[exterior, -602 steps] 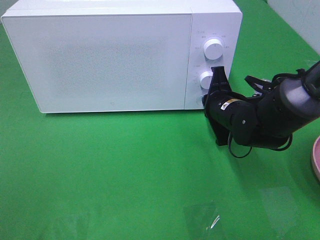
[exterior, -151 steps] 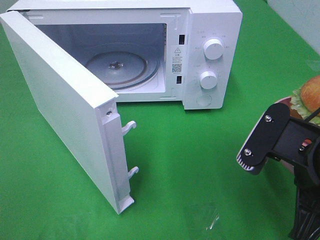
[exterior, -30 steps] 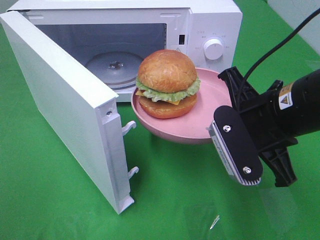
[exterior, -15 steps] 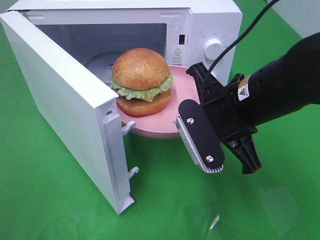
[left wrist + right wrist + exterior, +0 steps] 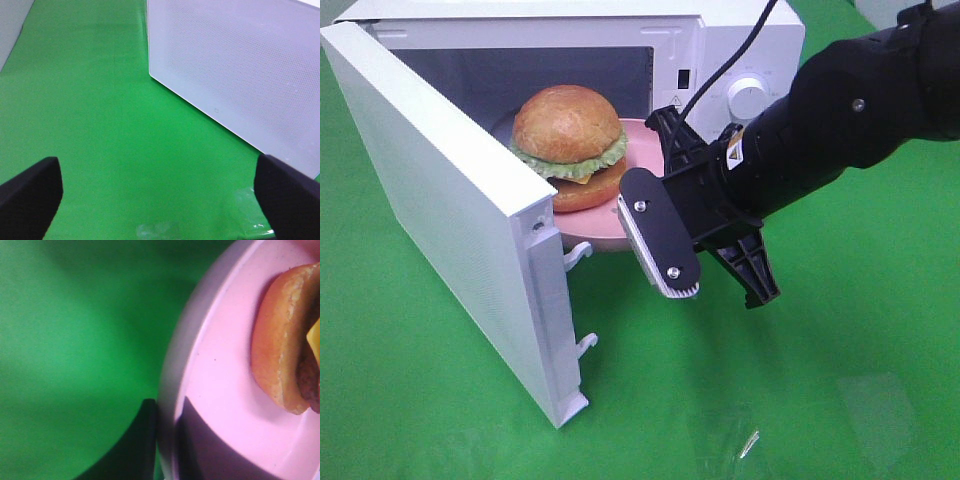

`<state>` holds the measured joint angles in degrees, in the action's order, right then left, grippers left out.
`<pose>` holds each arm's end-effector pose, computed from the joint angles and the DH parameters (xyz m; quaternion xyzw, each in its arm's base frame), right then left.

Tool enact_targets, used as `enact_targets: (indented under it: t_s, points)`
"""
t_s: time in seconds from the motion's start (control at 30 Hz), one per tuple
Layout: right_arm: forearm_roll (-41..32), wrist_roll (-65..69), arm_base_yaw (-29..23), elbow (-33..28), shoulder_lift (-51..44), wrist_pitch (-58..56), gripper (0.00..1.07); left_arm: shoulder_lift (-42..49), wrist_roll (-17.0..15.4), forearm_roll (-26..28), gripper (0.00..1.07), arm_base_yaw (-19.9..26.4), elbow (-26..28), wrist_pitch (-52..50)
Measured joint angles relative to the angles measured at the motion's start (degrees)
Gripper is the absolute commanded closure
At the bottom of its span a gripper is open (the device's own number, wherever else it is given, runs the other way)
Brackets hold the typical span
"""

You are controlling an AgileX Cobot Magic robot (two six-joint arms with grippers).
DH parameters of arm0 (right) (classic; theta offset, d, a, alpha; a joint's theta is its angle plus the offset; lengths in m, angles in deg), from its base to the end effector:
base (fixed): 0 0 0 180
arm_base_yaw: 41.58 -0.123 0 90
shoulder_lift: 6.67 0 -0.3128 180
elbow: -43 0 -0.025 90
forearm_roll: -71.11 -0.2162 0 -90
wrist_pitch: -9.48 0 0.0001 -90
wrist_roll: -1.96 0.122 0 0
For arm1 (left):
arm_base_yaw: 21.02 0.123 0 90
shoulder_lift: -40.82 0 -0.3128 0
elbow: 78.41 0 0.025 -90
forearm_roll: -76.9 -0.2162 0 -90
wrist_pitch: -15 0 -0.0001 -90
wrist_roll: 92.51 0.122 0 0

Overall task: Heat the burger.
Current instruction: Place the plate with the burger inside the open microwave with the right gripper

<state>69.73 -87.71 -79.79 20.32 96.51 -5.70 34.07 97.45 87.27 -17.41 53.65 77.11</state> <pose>0.2650 0.2096 0.2262 -0.8425 0.4230 -0.1386 0.3034 -0.0395 -0.0220 0.2515 0.0528 0.8466 -0.0279 0.5288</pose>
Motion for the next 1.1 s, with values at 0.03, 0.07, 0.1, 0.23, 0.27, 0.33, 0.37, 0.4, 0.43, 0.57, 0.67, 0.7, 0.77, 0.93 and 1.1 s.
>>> enact_targets:
  t_s: [0.03,0.07,0.1,0.23,0.27,0.33,0.37,0.4,0.43,0.57,0.67,0.7,0.77,0.93,1.1]
  points:
    - [0.00,0.00,0.00,0.00,0.00,0.00,1.02,0.00,0.00,0.00,0.09,0.00,0.00,0.00]
    - [0.00,-0.23,-0.06,1.03,0.92,-0.17,1.02,0.00,0.00,0.00,0.09,0.00,0.00,0.00]
    - [0.00,-0.23,-0.06,1.03,0.92,-0.17,1.02,0.00,0.00,0.00,0.09,0.00,0.00,0.00]
    - [0.06,-0.69,-0.11,3.67,3.15,-0.63,1.02,0.00,0.00,0.00,0.09,0.00,0.00,0.00]
    - [0.06,-0.69,-0.11,3.67,3.15,-0.63,1.02,0.00,0.00,0.00,0.09,0.00,0.00,0.00]
    - [0.46,-1.03,-0.11,5.50,4.70,-0.69,1.02,0.00,0.00,0.00,0.09,0.00,0.00,0.00]
    - [0.46,-1.03,-0.11,5.50,4.70,-0.69,1.02,0.00,0.00,0.00,0.09,0.00,0.00,0.00]
    - [0.52,-1.03,-0.11,5.90,5.10,-0.69,1.02,0.00,0.00,0.00,0.09,0.00,0.00,0.00]
    - [0.52,-1.03,-0.11,5.90,5.10,-0.69,1.02,0.00,0.00,0.00,0.09,0.00,0.00,0.00]
    - [0.63,-1.03,-0.11,7.96,7.05,-0.63,1.01,0.00,0.00,0.00,0.09,0.00,0.00,0.00]
    - [0.63,-1.03,-0.29,9.85,8.71,-0.63,1.01,0.00,0.00,0.00,0.09,0.00,0.00,0.00]
    - [0.63,-1.03,-0.29,9.85,8.71,-0.63,1.01,0.00,0.00,0.00,0.09,0.00,0.00,0.00]
    - [0.86,-1.03,-0.29,11.40,10.08,-0.57,1.01,0.00,0.00,0.00,0.09,0.00,0.00,0.00]
    - [1.03,-0.86,-0.29,13.46,11.92,-1.03,1.01,0.00,0.00,0.00,0.09,0.00,0.00,0.00]
    - [1.38,0.29,-0.29,15.64,13.81,-1.60,1.01,0.00,0.00,0.00,0.09,0.00,0.00,0.00]
